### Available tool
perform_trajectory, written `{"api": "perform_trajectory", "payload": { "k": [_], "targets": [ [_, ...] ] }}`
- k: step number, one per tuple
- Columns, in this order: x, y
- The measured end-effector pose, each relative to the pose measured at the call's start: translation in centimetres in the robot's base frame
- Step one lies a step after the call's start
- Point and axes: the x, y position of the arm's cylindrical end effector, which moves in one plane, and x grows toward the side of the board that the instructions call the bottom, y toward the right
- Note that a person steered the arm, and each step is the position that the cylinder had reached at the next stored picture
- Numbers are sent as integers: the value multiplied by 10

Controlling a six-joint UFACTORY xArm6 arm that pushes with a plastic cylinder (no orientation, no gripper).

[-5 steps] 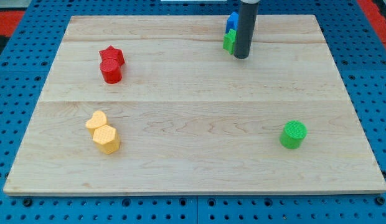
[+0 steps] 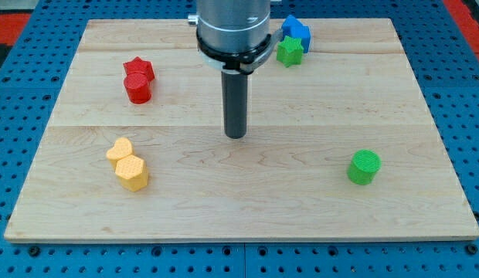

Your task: Push the yellow heart and yellow hexagon to the up and right

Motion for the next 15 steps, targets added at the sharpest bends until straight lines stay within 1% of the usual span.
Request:
{"api": "perform_trajectory", "payload": {
  "k": [1, 2, 3, 5, 7, 8, 11, 13, 14, 15],
  "targets": [
    [0, -40],
    [-10, -90],
    [-8, -141],
    [38, -150],
    [47, -162],
    [69, -162],
    [68, -169],
    [42, -165],
    [42, -165],
    [36, -145]
  ]
}}
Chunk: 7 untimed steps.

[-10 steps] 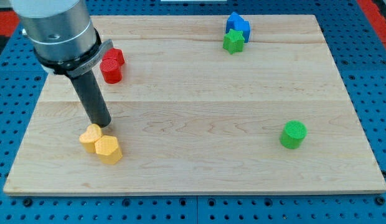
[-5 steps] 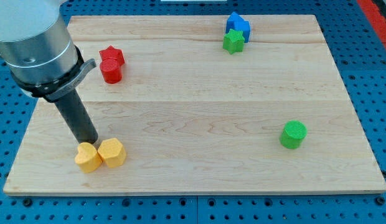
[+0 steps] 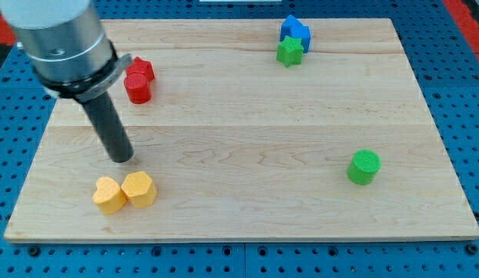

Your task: Push the yellow heart and yellow hexagon to the up and right

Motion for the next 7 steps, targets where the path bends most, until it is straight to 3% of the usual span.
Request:
{"api": "perform_trajectory", "payload": {
  "k": [2, 3, 5, 6, 7],
  "targets": [
    [-2, -3],
    [16, -37],
    [77, -45],
    [95, -11],
    [84, 18]
  ]
}}
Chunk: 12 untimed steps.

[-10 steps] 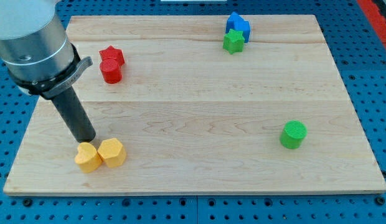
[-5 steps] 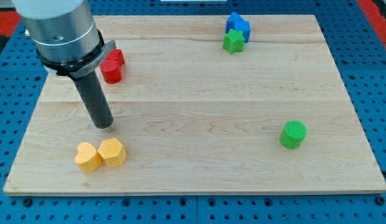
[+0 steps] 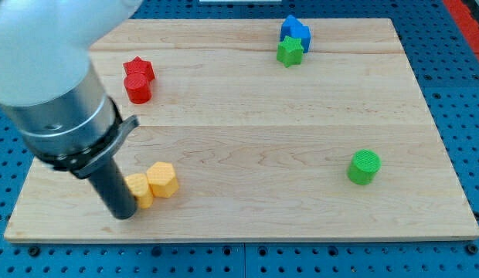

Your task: Push the yellow heart and yellow hexagon to the up and right

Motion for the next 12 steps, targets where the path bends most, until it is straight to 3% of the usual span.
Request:
{"api": "perform_trajectory", "payload": {
  "k": [2, 4, 6, 9, 12],
  "targets": [
    [-34, 20],
    [-36, 77],
    [-68, 118],
    [-66, 74],
    [-124, 107]
  ]
}}
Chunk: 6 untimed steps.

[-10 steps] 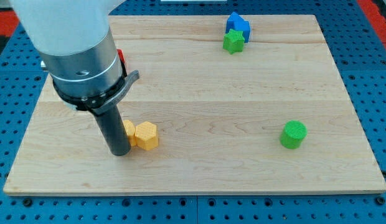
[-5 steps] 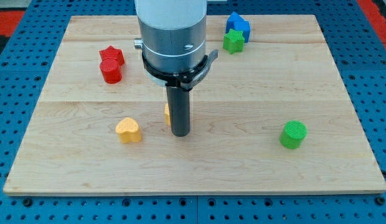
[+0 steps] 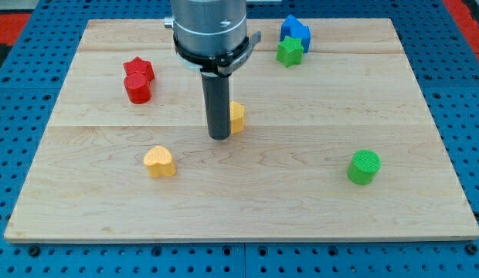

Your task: Push the yellow heart and yellow hexagon to the up and right

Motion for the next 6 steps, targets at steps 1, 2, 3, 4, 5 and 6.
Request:
{"api": "perform_trajectory", "payload": {
  "k": [1, 2, 3, 4, 5, 6],
  "targets": [
    [-10, 1],
    [-23, 27],
    [-41, 8],
    [-47, 8],
    [-47, 47],
    [-58, 81]
  ]
}}
